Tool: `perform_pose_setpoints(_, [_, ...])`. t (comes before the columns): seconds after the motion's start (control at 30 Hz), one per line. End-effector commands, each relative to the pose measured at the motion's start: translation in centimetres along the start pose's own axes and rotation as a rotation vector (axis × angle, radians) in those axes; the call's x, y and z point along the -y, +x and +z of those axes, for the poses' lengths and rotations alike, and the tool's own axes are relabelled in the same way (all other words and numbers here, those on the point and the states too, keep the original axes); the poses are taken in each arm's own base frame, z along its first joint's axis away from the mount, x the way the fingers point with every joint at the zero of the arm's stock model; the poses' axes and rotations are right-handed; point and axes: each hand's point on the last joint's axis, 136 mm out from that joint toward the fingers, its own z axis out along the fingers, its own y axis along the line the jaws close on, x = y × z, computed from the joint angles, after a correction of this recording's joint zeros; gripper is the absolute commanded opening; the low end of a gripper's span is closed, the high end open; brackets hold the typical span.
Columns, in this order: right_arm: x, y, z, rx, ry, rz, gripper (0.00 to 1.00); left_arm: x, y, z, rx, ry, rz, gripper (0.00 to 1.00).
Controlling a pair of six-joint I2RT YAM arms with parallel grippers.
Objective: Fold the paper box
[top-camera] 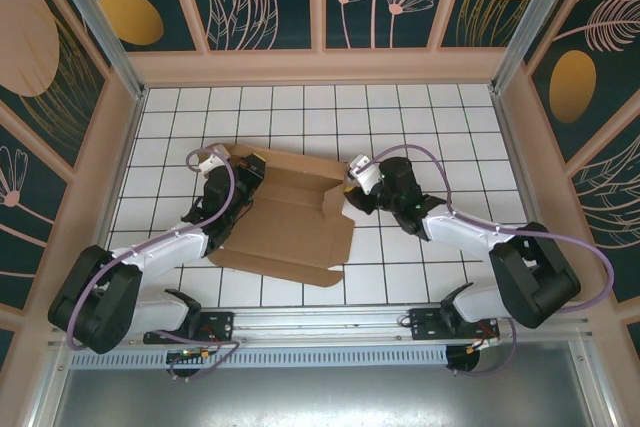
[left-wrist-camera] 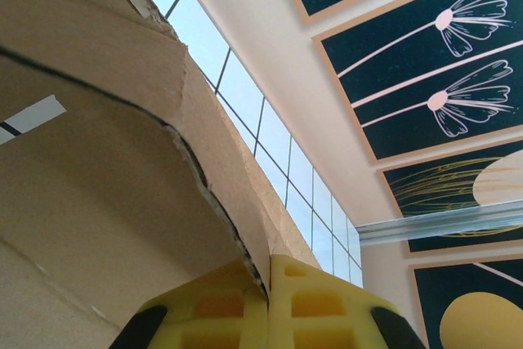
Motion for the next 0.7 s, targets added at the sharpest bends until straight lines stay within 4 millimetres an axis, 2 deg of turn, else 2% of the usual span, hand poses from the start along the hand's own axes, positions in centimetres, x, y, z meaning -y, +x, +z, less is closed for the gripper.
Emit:
perform_pose_setpoints(0.0, [0.0, -0.8, -0.3, 0.054, 0.031, -0.006, 0.43, 0.6, -0.8, 0.1, 0.028, -0.011, 0.023, 0.0])
perform_pose_setpoints(0.13, [-0.5, -1.2, -1.5, 0.095, 0.039, 0.014, 0.49, 0.4, -0.9, 0.4, 0.028, -0.032, 0.023, 0.0])
perform_pose_setpoints(0.33, [-0.9, -0.6, -2.4, 0.098, 0.06, 0.016, 0.53, 0.4, -0.7, 0.7, 0.019, -0.035, 0.018, 0.0])
perform_pose_setpoints(0.47, [-1.3, -0.1, -1.8, 0.091, 0.043, -0.015, 0.57, 0.6, -0.9, 0.7, 0.021, -0.033, 0.024, 0.0])
perform_pose_setpoints(0.53, [-1.1, -0.3, -1.4, 0.096, 0.042, -0.013, 0.6, 0.5, -0.9, 0.6, 0.021, -0.034, 0.024, 0.0])
perform_pose_setpoints(0.67, [-2.1, -1.3, -0.6, 0.12, -0.026, -0.013, 0.63, 0.6, -0.9, 0.5, 0.019, -0.038, 0.026, 0.0])
